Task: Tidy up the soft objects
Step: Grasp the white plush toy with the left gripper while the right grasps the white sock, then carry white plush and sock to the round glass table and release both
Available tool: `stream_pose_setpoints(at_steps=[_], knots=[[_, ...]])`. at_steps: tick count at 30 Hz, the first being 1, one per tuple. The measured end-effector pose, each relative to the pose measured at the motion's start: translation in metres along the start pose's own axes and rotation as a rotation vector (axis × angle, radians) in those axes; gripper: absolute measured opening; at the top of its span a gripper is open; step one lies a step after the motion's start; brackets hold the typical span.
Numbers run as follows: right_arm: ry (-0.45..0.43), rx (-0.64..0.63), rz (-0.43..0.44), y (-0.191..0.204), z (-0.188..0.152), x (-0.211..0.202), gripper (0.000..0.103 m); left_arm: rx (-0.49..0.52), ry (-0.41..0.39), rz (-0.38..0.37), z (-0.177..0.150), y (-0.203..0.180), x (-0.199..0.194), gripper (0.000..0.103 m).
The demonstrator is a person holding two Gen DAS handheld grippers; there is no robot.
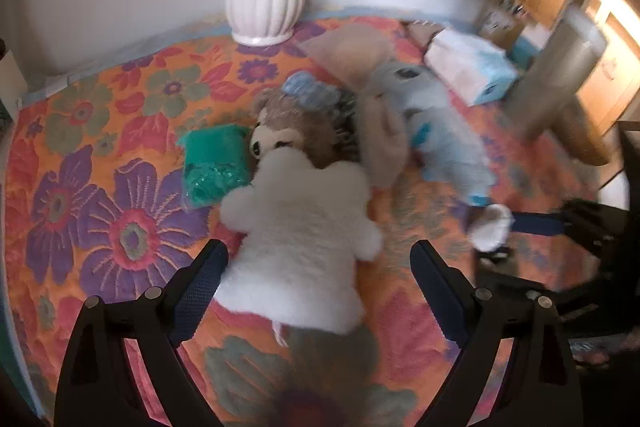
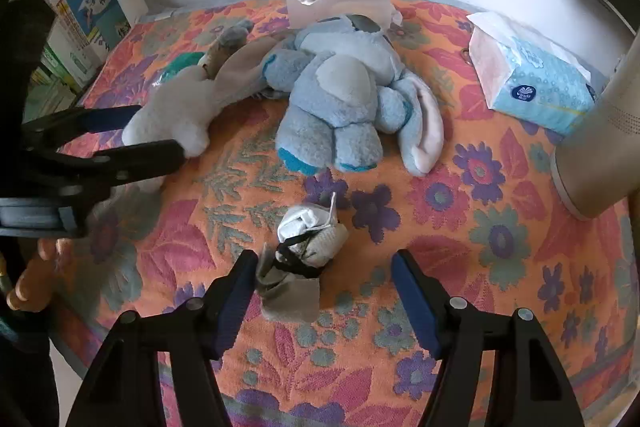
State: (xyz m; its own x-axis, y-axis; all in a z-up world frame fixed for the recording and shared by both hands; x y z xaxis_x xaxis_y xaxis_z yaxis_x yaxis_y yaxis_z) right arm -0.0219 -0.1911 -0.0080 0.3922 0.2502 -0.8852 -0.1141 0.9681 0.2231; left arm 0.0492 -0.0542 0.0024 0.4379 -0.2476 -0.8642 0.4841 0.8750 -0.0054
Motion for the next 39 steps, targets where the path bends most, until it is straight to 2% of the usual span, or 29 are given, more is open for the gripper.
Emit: stream_pose_setpoints(at_steps=[2,3,5,6,7,9,10,11,14,17,20,22,23,26,29,32,34,39], knots=[[-0.003,-0.010,-0.015,0.003,0.001,0.002,0.068,-0.011,0.019,0.017,0.002,0.001,0.012,0.090],[-0.008,-0.015,-0.022,0.005,0.001,0.003,0.068,-0.008,0.003,0.034,0.002,0.000,0.012,0.085],[-0.024,-0.028,-0.034,0.008,0.001,0.006,0.068,0.001,-0.014,0.060,0.002,-0.001,0.010,0.067],[-0.032,-0.029,-0.037,0.008,0.002,0.006,0.068,-0.003,-0.017,0.059,0.003,-0.002,0.010,0.054],[-0.037,-0.027,-0.038,0.007,0.002,0.006,0.068,-0.019,-0.019,0.053,0.002,-0.001,0.009,0.051],[-0.053,-0.020,-0.042,0.006,0.001,0.004,0.057,-0.047,-0.032,0.056,-0.001,0.002,0.005,0.046],[-0.062,-0.027,-0.050,0.007,0.001,0.003,0.039,-0.070,-0.047,0.057,-0.004,0.004,0.000,0.046],[-0.070,-0.040,-0.053,0.008,0.000,0.000,0.029,-0.088,-0.061,0.054,-0.005,0.005,-0.004,0.046],[-0.072,-0.051,-0.039,0.007,-0.003,-0.005,0.029,-0.145,-0.119,0.018,-0.007,0.004,-0.024,0.046],[-0.076,-0.009,-0.008,-0.001,-0.005,-0.009,0.029,-0.153,-0.165,0.006,-0.004,-0.004,-0.041,0.046],[-0.092,0.074,0.110,-0.016,-0.005,-0.019,0.029,-0.142,-0.193,-0.010,-0.001,-0.013,-0.054,0.046],[-0.093,0.153,0.272,-0.028,-0.006,-0.024,0.029,-0.138,-0.202,-0.027,0.001,-0.020,-0.059,0.046],[-0.099,0.168,0.287,-0.033,-0.006,-0.026,0.029,-0.136,-0.208,-0.036,0.002,-0.024,-0.061,0.046],[-0.121,0.173,0.207,-0.044,-0.009,-0.034,0.029,-0.123,-0.213,-0.053,0.004,-0.037,-0.063,0.046],[-0.138,0.201,0.212,-0.054,-0.009,-0.045,0.029,-0.103,-0.217,-0.072,0.009,-0.052,-0.066,0.046],[-0.113,0.235,0.156,-0.070,-0.012,-0.055,0.029,-0.076,-0.232,-0.103,0.015,-0.072,-0.072,0.046],[-0.115,0.255,0.155,-0.083,-0.015,-0.064,0.029,-0.047,-0.242,-0.117,0.021,-0.089,-0.078,0.046],[-0.155,0.272,0.103,-0.117,-0.029,-0.101,0.029,0.029,-0.252,-0.175,0.038,-0.136,-0.083,0.046]])
Point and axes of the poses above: each gripper's, at about its wrist camera, not at the fingertips, and x roughly the way its jaws point, y to its left, z to its top, the point moved 3 cm from there along x, roughly the way its jaws point, and after that the axes turned 9 degrees about z, right-handed, at the moved point
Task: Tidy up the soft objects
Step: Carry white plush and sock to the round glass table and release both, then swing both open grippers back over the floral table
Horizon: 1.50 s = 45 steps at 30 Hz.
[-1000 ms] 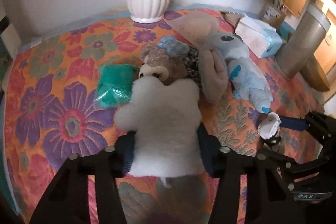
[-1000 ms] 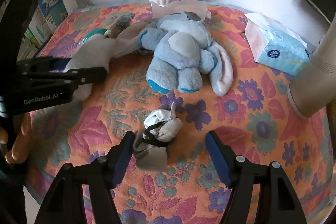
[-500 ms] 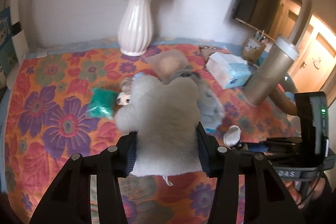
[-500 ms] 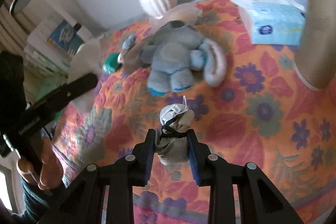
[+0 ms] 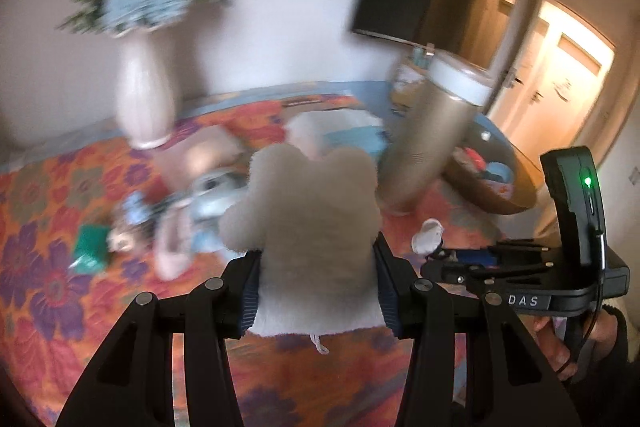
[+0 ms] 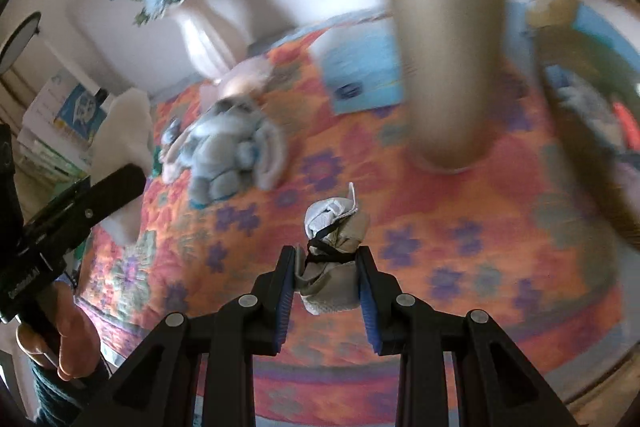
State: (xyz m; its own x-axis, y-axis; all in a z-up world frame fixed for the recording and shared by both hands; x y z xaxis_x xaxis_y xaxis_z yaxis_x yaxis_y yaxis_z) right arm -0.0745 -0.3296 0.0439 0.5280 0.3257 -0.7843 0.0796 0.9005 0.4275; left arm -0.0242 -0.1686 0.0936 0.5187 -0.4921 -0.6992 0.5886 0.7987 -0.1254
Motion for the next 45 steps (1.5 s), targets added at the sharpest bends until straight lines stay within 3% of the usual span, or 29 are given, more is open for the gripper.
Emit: stream_pose_setpoints(at_steps=[7,17,27,31,37,38,39,40,41,45], knots=[[-0.099,0.062,-0.091,-0.058,0.005,-0.065,0.029,0.096,0.011,-0.109,0.019,-0.076,0.018,0.046],[-0.221,0.123,-0.161,-0.120,0.011,-0.125,0.029,0.203,0.018,-0.193,0.042,-0.159,0.043,0.046],[-0.289,0.168,-0.201,-0.177,0.043,-0.157,0.029,0.245,0.000,-0.220,0.076,-0.223,0.074,0.046],[-0.355,0.237,-0.168,-0.209,0.071,-0.171,0.029,0.244,-0.003,-0.209,0.088,-0.248,0.093,0.046],[-0.379,0.316,-0.151,-0.244,0.105,-0.170,0.030,0.272,-0.008,-0.190,0.095,-0.271,0.117,0.047],[-0.375,0.318,-0.151,-0.246,0.109,-0.169,0.032,0.283,-0.011,-0.188,0.096,-0.276,0.122,0.049],[-0.369,0.320,-0.149,-0.250,0.113,-0.166,0.038,0.291,-0.017,-0.180,0.097,-0.279,0.125,0.058],[-0.363,0.325,-0.144,-0.254,0.116,-0.164,0.061,0.303,-0.024,-0.164,0.096,-0.283,0.129,0.070],[-0.363,0.344,-0.145,-0.260,0.117,-0.163,0.073,0.304,-0.032,-0.150,0.096,-0.284,0.132,0.076],[-0.395,0.374,-0.157,-0.269,0.107,-0.174,0.073,0.301,0.002,-0.227,0.083,-0.290,0.134,0.079]])
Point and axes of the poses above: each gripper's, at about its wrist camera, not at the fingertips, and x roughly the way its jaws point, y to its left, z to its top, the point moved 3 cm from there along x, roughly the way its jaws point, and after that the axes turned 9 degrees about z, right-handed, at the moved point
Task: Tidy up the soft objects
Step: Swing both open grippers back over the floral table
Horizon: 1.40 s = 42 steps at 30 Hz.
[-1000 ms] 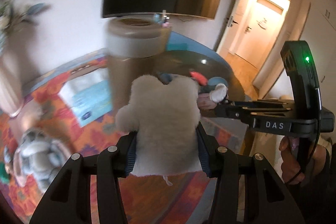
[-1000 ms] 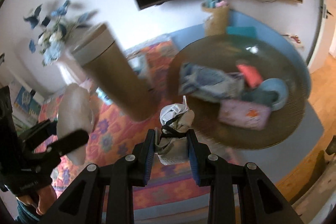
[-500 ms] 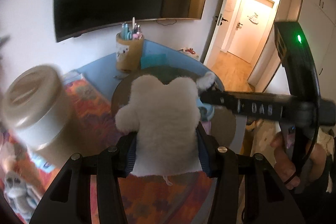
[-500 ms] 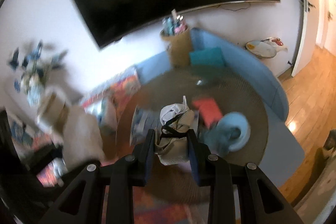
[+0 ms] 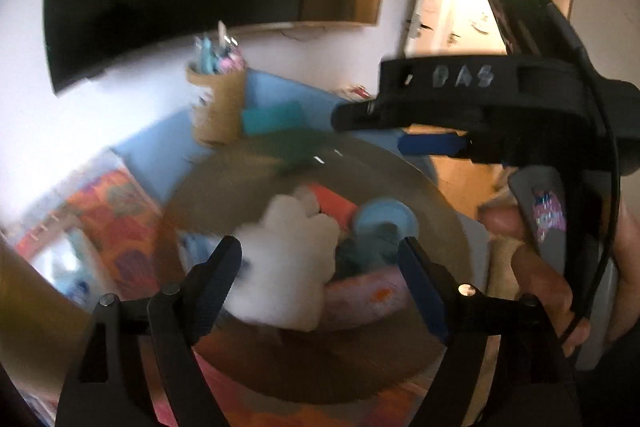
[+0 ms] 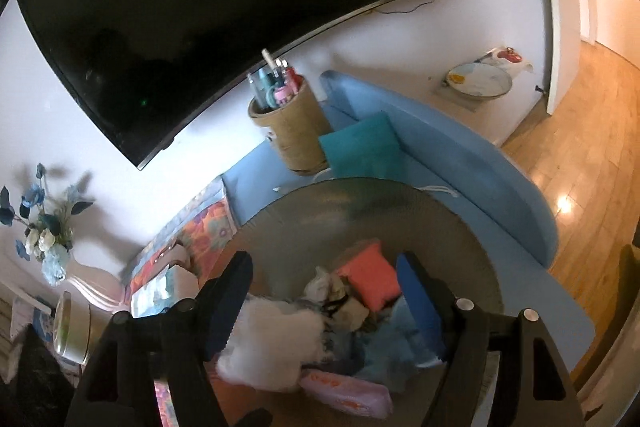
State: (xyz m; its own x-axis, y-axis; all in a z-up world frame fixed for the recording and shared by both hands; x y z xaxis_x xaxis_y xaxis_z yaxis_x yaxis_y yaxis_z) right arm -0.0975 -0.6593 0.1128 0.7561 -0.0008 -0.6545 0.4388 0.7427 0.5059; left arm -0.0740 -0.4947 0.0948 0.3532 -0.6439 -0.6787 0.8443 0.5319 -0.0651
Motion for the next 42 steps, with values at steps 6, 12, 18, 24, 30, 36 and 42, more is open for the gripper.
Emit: stream_pose_setpoints(at_steps=[6,12,18,24,30,36,42], knots=[[-0.012,-0.014,0.020,0.000,-0.021,-0.032,0.073,0.013,-0.011,-0.022,-0.023,-0.007,-0.033,0.079],[0.030,-0.085,0.022,0.026,-0.058,-0.047,0.073,0.011,-0.021,0.018,-0.049,0.001,-0.076,0.079],[0.100,-0.218,0.041,0.065,-0.117,-0.052,0.073,0.000,-0.014,0.084,-0.085,0.023,-0.117,0.079],[0.180,-0.344,0.076,0.114,-0.162,-0.044,0.073,-0.049,-0.020,0.143,-0.117,0.056,-0.153,0.079],[0.222,-0.492,0.157,0.191,-0.194,-0.031,0.073,-0.178,-0.050,0.239,-0.143,0.121,-0.196,0.079],[0.258,-0.601,0.250,0.266,-0.221,-0.005,0.073,-0.284,-0.093,0.377,-0.165,0.191,-0.245,0.079],[0.273,-0.626,0.307,0.324,-0.230,0.031,0.073,-0.365,-0.112,0.512,-0.176,0.260,-0.277,0.079]])
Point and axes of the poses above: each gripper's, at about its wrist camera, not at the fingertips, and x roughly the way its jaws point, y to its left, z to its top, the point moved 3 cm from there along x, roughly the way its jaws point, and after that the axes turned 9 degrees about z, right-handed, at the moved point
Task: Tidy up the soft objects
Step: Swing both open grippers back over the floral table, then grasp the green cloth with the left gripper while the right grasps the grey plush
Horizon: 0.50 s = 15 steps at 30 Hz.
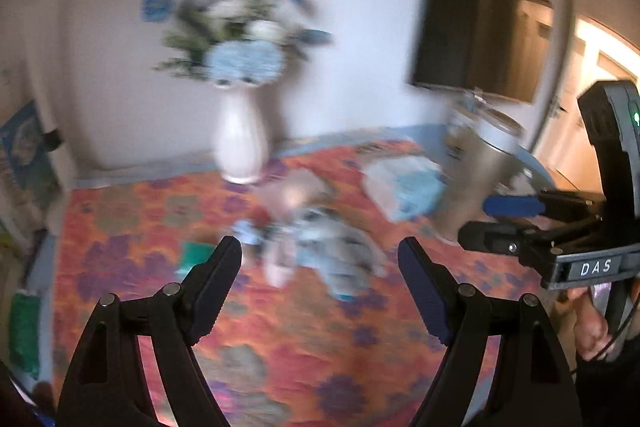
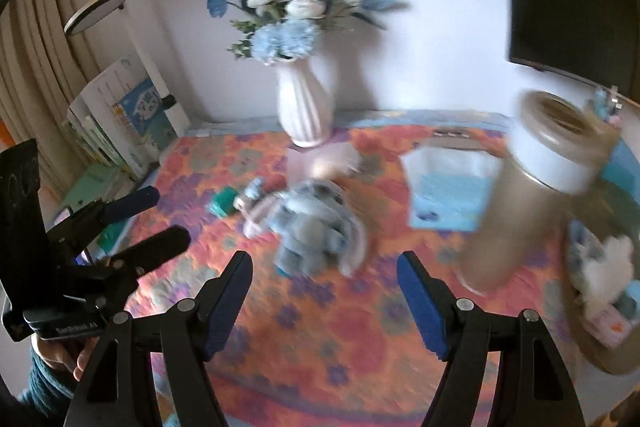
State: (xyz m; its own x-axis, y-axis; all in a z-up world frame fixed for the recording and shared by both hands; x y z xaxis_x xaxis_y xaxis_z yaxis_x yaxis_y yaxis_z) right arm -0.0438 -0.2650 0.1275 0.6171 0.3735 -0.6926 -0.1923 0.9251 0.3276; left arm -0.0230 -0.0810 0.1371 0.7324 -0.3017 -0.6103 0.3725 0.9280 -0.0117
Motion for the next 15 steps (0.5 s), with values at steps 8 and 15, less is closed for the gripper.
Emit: stream_pose_setpoints(at_steps=[8,15], knots=[[-0.002,0.100,-0.015,-0.007,0.018,0.089,0.073,-0.098,0.044,0.087,0.002,0.072,0.063,0.079],[-0.089,0.156,-0.052,-0.033,0.003,0.137,0.073,-0.243,0.104,0.061,-0.035,0.112,0.129,0.079]])
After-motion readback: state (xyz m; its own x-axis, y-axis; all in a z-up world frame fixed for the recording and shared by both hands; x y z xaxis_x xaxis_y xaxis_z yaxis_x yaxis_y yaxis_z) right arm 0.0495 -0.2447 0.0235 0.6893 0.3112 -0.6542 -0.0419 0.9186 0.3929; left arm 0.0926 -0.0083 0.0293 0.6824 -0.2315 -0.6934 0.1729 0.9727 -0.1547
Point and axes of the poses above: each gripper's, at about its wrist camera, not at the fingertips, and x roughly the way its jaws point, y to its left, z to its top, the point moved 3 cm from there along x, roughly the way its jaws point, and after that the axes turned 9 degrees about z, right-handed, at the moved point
